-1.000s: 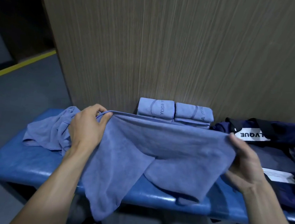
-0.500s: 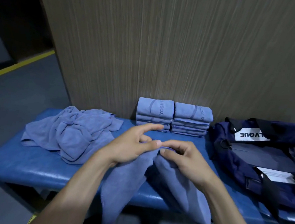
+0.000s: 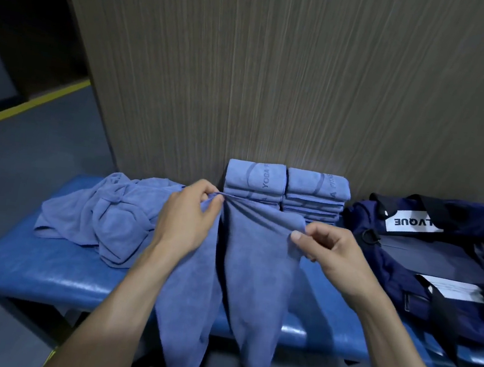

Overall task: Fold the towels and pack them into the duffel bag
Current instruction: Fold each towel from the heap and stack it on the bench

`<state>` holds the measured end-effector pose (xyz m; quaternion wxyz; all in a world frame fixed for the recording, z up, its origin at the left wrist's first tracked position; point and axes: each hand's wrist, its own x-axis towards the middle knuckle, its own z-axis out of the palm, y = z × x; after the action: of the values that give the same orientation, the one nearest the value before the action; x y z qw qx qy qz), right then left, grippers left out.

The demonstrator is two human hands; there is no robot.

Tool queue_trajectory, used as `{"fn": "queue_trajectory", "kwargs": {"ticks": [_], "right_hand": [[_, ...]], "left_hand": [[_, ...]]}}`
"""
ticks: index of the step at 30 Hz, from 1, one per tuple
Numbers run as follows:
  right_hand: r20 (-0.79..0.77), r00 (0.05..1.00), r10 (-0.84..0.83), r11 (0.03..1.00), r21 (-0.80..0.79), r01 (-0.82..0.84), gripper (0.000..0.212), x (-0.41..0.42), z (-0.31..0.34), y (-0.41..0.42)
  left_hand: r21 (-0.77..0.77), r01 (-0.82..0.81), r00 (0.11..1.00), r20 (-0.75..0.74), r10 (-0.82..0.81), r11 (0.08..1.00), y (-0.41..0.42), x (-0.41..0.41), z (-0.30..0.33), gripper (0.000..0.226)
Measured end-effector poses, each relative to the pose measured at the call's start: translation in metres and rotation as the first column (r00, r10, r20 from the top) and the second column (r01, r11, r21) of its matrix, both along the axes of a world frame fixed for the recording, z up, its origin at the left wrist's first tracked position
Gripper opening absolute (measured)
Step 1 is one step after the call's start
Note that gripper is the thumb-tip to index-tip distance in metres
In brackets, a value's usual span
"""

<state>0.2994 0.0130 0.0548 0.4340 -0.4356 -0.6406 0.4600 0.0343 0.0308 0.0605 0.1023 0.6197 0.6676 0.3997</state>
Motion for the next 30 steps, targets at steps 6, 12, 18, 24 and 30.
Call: {"fn": "queue_trajectory", "kwargs": {"ticks": [6,12,18,24,30], "right_hand": [[-0.243,0.946,-0.212,0.974,-0.130,0.185,0.047,-0.004,-0.001,0.003],[-0.076,0.993,-0.086,0.991,0.098,0.093,0.014,-0.047,-0.003,-0.016],[-0.032,0.980,-0.194,0.963,0.184,0.197,0.017,-0.068,-0.006,-0.020],[-0.161,0.941,-0.299,0.949,0.056,0.311,0.019,-0.063,-0.007,-0.014],[-0.312,0.918,-0.245,0.969,-0.105,0.223,0.039,-0.060,-0.003,-0.011]], "left_hand": [[-0.095,0.321,0.635,0.760,-0.140,0.942,-0.002,0.009,0.004,0.025],[-0.128,0.503,0.484,0.861,-0.156,0.855,-0.007,0.026,0.010,0.041],[-0.015,0.652,0.243,0.951,-0.190,0.758,-0.011,0.033,0.013,0.057],[0.063,0.706,0.279,0.890,-0.359,0.705,-0.017,0.040,0.007,0.074],[0.105,0.572,0.249,0.923,-0.294,0.814,-0.012,0.044,0.006,0.040]]}}
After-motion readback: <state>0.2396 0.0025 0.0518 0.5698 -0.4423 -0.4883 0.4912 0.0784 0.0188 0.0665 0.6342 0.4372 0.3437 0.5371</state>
